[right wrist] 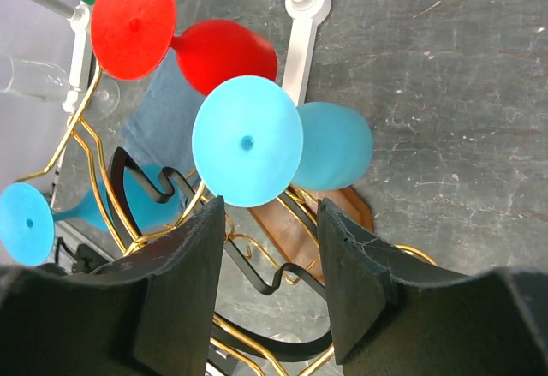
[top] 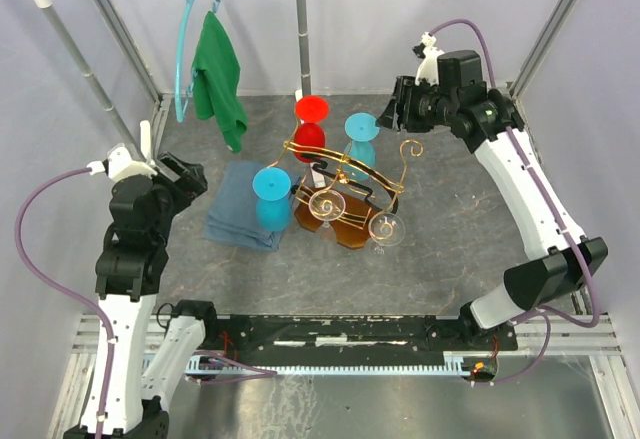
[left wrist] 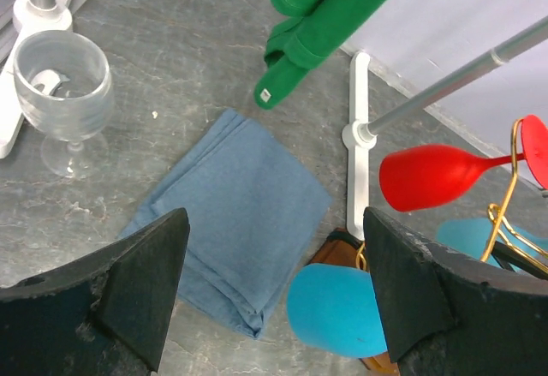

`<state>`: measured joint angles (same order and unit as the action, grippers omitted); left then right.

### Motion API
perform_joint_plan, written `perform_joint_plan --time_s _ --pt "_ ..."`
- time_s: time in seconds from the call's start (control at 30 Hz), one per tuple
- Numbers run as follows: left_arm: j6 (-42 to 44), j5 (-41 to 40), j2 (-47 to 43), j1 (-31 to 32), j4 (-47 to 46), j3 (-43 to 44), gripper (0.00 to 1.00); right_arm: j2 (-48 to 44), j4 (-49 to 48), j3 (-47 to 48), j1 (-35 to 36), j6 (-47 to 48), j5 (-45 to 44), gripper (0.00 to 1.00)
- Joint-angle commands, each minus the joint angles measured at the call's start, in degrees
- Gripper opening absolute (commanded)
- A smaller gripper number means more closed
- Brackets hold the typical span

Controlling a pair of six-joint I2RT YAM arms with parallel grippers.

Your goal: Take the wine glass off the wine glass rack

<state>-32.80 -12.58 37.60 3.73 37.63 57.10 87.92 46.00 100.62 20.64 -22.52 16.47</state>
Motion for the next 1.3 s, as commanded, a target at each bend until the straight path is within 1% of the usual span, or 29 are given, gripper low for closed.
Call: perform_joint_plan --time_s 0.0,0.17,0.3,0.43,0.5,0.63,0.83,0.9,0.97,1.07,1.17,1.2,1.27 --pt "-1.4 4.1 -0.4 0.1 0.0 1.8 0.89 -0.1 -5.7 -2.0 -2.4 -4.2 6.1 0.55" --pt "-1.5 4.5 -0.8 0.0 1.4 2.0 0.9 1.3 -11.5 -5.0 -5.8 -8.1 10.6 0.54" --pt "-1.6 4.8 -1.1 0.1 1.9 1.9 0.91 2.4 -12.9 -5.7 -7.1 -9.4 12.0 0.54" --pt "-2.2 5.2 -1.2 0.0 1.8 1.4 0.92 3.8 -15.3 -6.2 -7.5 -11.0 15.0 0.52" --pt "-2.5 5.8 -0.9 0.1 1.8 1.3 0.94 4.5 -16.3 -6.4 -7.5 -11.7 16.5 0.5" --pt "-2.6 6.3 -0.7 0.1 1.8 1.1 0.98 5.2 -19.3 -7.7 -7.5 -13.4 19.3 0.48" --pt "-2.5 7.2 -0.5 0.1 1.9 0.9 1.0 6.0 -19.4 -8.1 -7.5 -13.1 20.9 0.45" --pt "-2.7 7.2 -0.5 0.1 1.9 0.9 1.0 6.0 -20.1 -8.4 -7.5 -13.3 21.8 0.35" --pt "-3.0 7.0 -0.8 0.1 1.9 0.8 1.0 6.0 -20.8 -8.6 -7.5 -13.7 22.8 0.3" --pt "-3.3 6.9 -1.2 0.1 1.9 0.8 1.0 6.0 -20.8 -8.3 -7.5 -13.7 23.4 0.15" --pt "-3.3 7.4 -1.2 0.1 1.9 1.0 1.0 6.2 -22.2 -8.5 -7.5 -14.5 25.1 0.04" --pt "-3.3 7.5 -1.2 0.0 1.9 0.9 1.0 6.2 -23.2 -8.9 -7.5 -15.3 25.8 0.02" --pt "-3.3 7.7 -1.1 0.1 1.9 0.9 1.0 6.2 -25.3 -9.8 -7.5 -16.8 27.0 0.01"
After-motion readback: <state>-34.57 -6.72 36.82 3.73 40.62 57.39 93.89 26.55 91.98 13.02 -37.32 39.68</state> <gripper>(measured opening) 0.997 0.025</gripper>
